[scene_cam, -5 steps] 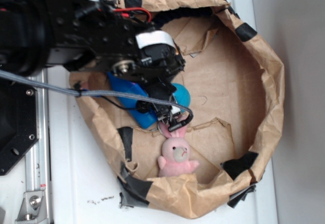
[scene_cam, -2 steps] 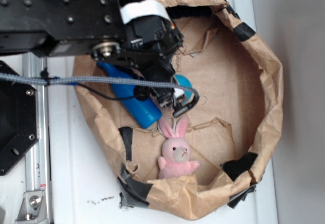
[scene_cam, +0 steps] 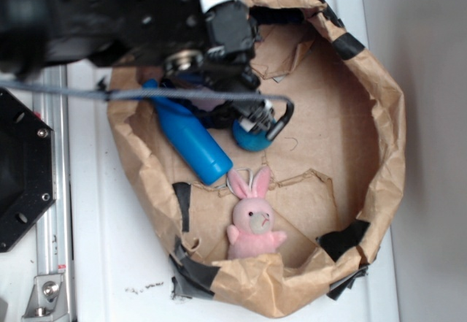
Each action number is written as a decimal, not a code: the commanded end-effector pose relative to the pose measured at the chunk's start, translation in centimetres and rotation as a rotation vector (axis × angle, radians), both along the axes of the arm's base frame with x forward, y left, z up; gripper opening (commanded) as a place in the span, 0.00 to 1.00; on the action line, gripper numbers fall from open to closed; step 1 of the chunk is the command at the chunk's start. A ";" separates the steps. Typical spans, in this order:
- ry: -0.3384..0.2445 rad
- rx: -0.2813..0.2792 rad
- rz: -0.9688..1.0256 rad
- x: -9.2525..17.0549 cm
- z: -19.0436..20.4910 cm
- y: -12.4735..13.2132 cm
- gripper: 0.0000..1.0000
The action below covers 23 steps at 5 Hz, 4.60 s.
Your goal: Grab the blue rope.
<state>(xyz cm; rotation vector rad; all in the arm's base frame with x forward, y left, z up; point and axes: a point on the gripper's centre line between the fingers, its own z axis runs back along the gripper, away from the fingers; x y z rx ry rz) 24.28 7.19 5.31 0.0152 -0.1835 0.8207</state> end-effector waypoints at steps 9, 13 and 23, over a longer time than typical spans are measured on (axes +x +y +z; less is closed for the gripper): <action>-0.009 -0.037 0.191 1.7 -2.2 3.4 1.00; 0.019 0.011 -0.322 3.6 -7.5 -0.7 1.00; 0.004 -0.048 -0.547 4.4 -3.6 -5.5 0.00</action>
